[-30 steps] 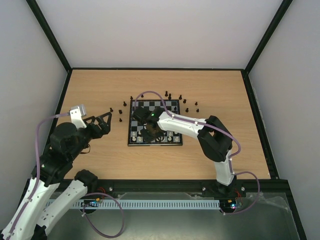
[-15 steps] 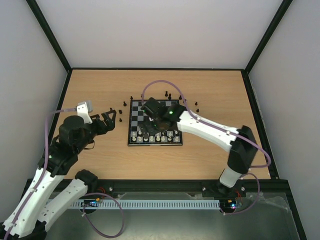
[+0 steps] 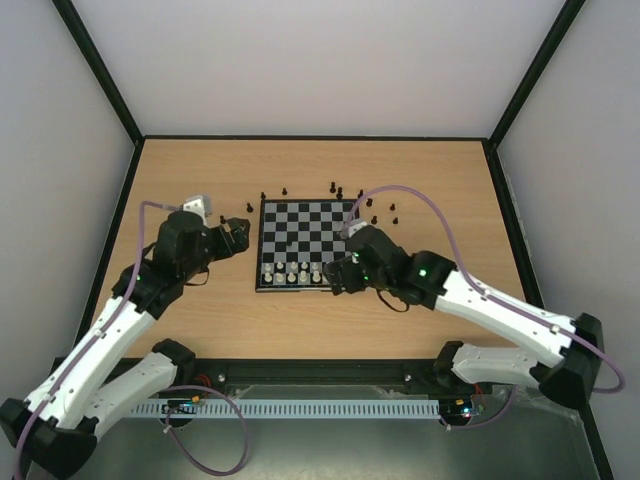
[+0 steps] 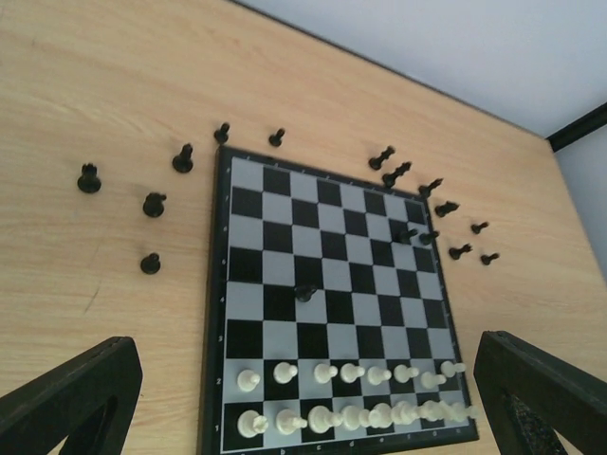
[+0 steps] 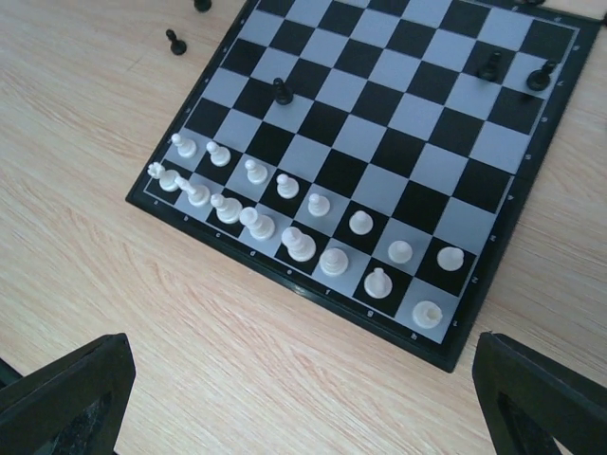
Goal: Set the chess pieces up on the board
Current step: Pick up the chess piece from the chessboard.
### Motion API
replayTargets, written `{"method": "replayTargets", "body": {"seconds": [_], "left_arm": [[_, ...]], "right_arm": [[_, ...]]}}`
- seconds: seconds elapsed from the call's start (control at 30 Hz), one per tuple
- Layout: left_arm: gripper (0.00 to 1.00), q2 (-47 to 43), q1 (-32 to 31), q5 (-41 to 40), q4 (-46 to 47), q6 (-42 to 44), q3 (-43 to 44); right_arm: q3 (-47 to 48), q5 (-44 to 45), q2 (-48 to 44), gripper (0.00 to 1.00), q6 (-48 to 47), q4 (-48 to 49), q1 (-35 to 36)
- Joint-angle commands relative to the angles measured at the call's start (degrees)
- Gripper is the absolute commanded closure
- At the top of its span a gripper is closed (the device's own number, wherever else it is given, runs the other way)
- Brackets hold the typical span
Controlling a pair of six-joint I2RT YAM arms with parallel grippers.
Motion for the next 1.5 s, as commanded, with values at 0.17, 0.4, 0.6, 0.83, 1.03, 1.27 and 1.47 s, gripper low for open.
{"method": "replayTargets", "body": {"seconds": [0.17,0.4,0.6,0.83,1.03,1.27,1.47], "left_arm": [[0.01,4.7,-1.1,-2.9,2.2,-4.5,-4.6],[0.0,4.4,-7.2,-2.1,14.2,-1.6,-7.3],[0.01,7.3,-11.9,-14.8,25.7,8.0,-4.1],[0.01,8.2,2.6,-12.5,33.9,13.9,-6.7],[0.01,7.4,12.8,-14.5,38.7,15.3,-12.6],[0.0,9.3,23.1,-10.1,47.2,17.5,-20.3],[0.01,15.5,26.1,-8.2,55.7,19.7,-24.3]], "right_arm": [[-8.3,8.6,-12.7,0.02,2.8,2.8,-0.1],[-9.2,15.1,-20.0,0.01,5.1,4.7,-0.1],[-3.4,28.2,-21.3,0.02,2.1,10.9,-1.3],[-2.1,20.7,-8.3,0.01,3.5,16.2,-22.4],[-10.8,17.6,-9.0,0.02,3.6,23.5,-38.8],[-24.8,21.9,-14.7,0.01,1.1,35.6,-42.6],[-31.5,25.6,-11.8,0.01,0.4,43.6,-43.0]]}}
